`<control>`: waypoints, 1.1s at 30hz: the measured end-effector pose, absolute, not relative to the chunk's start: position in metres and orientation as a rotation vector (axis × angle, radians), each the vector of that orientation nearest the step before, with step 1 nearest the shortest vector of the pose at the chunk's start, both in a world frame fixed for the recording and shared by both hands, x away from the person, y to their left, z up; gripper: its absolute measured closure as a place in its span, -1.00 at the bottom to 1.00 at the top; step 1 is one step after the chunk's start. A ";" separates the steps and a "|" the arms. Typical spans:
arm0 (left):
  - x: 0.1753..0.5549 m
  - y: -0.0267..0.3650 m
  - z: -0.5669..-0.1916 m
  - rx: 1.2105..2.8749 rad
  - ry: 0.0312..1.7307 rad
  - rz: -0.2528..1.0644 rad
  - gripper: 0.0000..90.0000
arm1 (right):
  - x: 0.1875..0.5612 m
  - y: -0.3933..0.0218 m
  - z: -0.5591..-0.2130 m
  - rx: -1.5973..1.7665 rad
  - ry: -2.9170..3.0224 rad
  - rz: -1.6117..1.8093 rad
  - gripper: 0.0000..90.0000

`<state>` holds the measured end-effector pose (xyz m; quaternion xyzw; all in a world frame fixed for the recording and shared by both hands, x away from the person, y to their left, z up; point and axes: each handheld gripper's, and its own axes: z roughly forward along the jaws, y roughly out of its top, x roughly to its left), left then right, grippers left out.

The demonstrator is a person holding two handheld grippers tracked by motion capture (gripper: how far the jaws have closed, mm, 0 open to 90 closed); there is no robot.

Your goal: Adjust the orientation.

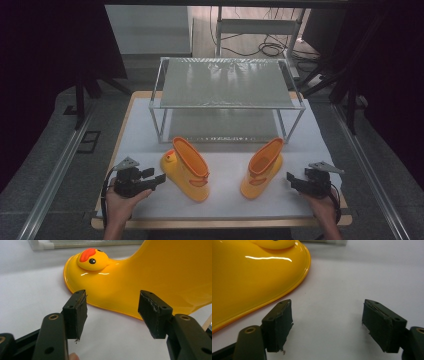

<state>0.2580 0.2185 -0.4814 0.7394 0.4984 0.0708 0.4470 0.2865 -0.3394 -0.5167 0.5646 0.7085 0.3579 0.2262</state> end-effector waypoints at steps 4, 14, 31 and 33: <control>0.254 0.217 -0.479 1.830 1.215 0.170 -0.07 | 0.283 -0.340 -0.516 1.538 1.944 1.012 -0.39; 0.233 0.194 -0.474 1.855 1.114 0.172 0.96 | 0.284 -0.338 -0.518 1.535 1.967 1.014 -0.36; 0.196 0.103 -0.484 1.892 0.944 0.215 1.00 | 0.287 -0.344 -0.519 1.606 1.937 1.033 -0.35; 0.197 0.093 -0.488 1.894 0.953 0.235 1.00 | 0.287 -0.344 -0.519 1.605 1.937 1.032 -0.35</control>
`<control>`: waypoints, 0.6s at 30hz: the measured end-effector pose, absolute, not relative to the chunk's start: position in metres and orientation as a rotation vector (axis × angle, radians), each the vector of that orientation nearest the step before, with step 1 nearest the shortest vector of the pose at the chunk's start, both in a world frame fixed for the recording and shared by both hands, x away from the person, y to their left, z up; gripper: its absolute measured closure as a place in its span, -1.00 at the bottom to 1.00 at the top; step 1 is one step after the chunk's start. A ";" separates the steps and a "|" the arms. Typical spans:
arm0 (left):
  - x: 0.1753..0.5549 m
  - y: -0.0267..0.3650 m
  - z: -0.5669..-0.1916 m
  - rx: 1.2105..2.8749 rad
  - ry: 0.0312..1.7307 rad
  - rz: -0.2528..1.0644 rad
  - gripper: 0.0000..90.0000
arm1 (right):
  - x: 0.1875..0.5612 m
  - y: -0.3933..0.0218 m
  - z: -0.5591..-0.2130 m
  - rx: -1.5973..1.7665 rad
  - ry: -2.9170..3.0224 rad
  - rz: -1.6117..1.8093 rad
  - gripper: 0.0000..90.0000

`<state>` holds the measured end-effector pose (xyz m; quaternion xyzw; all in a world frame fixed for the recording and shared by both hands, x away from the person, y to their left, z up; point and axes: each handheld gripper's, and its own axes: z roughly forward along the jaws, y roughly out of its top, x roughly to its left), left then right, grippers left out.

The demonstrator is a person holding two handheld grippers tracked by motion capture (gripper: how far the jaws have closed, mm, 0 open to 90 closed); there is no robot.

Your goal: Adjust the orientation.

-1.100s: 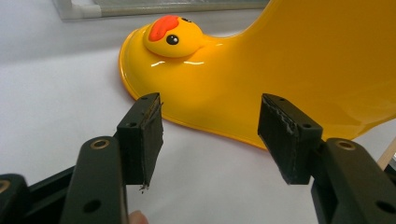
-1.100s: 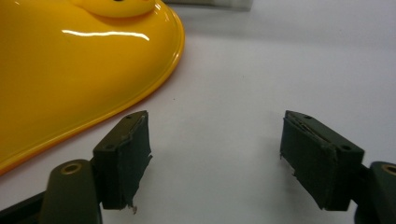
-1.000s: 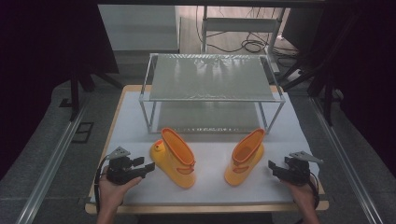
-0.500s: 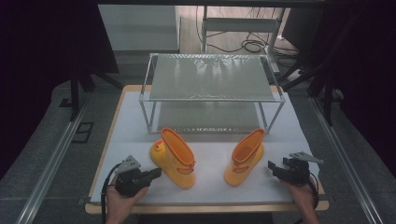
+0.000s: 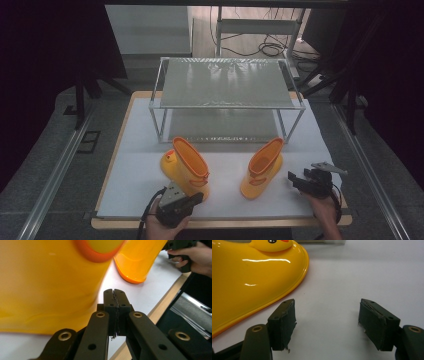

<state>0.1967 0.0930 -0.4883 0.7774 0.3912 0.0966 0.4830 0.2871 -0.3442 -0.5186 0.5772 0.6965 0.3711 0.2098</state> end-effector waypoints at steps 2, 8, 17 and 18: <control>0.199 0.084 -0.492 1.887 0.968 0.249 0.99 | 0.287 -0.344 -0.519 1.604 1.937 1.031 -0.35; 0.204 0.066 -0.496 1.888 0.988 0.328 0.97 | 0.287 -0.344 -0.519 1.607 1.936 1.028 -0.35; 0.205 0.067 -0.499 1.871 1.007 0.397 1.00 | 0.287 -0.344 -0.519 1.605 1.936 1.028 -0.35; 0.204 0.068 -0.499 1.870 1.006 0.394 1.00 | 0.287 -0.344 -0.519 1.604 1.935 1.027 -0.35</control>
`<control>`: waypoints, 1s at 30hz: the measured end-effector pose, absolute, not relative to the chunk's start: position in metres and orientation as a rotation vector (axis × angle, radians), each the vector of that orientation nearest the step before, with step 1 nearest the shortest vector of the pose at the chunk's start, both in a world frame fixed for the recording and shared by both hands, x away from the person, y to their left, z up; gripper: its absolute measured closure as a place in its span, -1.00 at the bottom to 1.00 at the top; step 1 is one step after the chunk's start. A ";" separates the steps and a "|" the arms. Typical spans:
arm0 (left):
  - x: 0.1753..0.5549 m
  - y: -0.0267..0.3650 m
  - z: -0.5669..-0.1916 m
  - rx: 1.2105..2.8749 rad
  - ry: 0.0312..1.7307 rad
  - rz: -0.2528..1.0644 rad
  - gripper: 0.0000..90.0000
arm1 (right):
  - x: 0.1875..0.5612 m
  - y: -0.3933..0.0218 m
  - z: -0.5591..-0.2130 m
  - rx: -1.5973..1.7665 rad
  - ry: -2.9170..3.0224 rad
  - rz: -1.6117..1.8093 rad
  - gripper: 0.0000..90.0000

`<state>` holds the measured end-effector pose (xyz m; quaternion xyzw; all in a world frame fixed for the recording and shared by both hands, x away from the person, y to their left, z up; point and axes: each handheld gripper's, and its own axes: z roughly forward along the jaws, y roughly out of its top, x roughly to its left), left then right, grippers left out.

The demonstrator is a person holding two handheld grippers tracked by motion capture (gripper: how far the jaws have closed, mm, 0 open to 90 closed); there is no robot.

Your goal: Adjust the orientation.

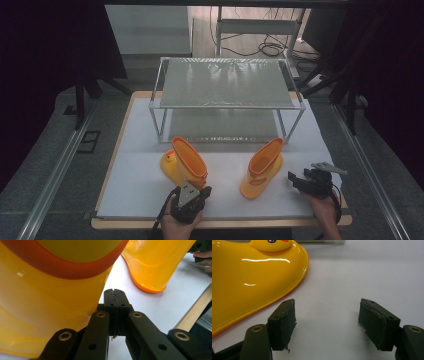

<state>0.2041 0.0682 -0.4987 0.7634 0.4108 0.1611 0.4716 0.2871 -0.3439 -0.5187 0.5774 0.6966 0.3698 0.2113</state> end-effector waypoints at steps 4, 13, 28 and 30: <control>0.199 0.077 -0.499 1.863 1.014 0.385 1.00 | 0.287 -0.344 -0.519 1.605 1.936 1.028 -0.35; 0.182 0.113 -0.498 1.841 1.062 0.392 1.00 | 0.287 -0.344 -0.519 1.606 1.935 1.026 -0.35; 0.183 0.175 -0.498 1.757 1.191 0.404 1.00 | 0.287 -0.344 -0.519 1.608 1.935 1.026 -0.35; 0.186 0.186 -0.498 1.739 1.224 0.406 1.00 | 0.287 -0.344 -0.519 1.608 1.935 1.026 -0.35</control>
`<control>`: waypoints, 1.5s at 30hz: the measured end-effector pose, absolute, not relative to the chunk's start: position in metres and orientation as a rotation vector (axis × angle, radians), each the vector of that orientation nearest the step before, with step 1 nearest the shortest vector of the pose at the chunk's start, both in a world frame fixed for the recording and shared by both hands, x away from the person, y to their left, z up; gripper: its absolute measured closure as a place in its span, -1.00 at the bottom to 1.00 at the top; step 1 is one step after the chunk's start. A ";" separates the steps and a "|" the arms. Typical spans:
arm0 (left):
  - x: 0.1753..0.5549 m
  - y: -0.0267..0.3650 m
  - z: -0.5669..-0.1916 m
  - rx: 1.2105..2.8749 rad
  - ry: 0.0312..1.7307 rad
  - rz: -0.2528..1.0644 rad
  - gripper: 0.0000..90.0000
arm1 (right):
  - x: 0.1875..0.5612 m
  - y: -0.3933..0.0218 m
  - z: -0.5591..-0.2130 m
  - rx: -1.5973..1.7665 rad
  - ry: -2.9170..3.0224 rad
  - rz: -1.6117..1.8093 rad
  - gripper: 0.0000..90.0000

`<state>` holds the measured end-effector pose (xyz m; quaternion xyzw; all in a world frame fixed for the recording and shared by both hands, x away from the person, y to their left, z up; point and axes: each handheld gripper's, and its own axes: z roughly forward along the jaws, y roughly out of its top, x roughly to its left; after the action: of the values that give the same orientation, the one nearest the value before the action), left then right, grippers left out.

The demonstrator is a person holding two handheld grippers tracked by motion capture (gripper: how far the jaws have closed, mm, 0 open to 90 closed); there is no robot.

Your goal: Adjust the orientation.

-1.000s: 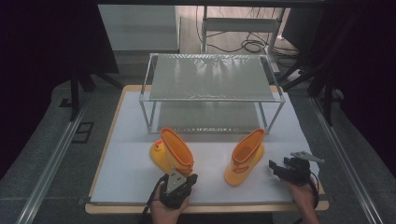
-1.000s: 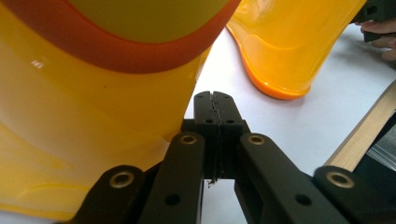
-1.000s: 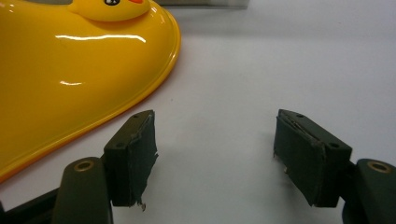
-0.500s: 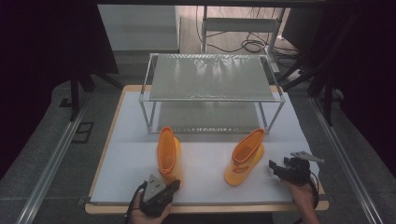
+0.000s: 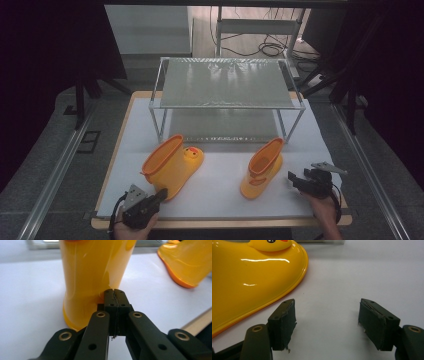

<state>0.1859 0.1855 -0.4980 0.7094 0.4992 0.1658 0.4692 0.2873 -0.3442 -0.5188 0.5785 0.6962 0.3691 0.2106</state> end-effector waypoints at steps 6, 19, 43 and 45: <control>0.183 0.186 -0.501 1.727 1.226 0.378 0.95 | 0.287 -0.345 -0.519 1.613 1.933 1.029 -0.34; 0.193 0.123 -0.475 1.888 0.982 0.253 0.57 | 0.287 -0.344 -0.519 1.610 1.934 1.026 -0.34; 0.240 0.090 -0.466 2.083 0.916 0.006 0.05 | 0.287 -0.344 -0.519 1.604 1.941 1.027 -0.35; 0.244 0.089 -0.463 2.098 0.901 -0.031 0.03 | 0.287 -0.344 -0.519 1.604 1.941 1.027 -0.35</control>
<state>0.2440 0.0886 -0.4632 0.8354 0.3588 -0.0123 0.4162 0.2870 -0.3443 -0.5189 0.5767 0.6979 0.3693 0.2096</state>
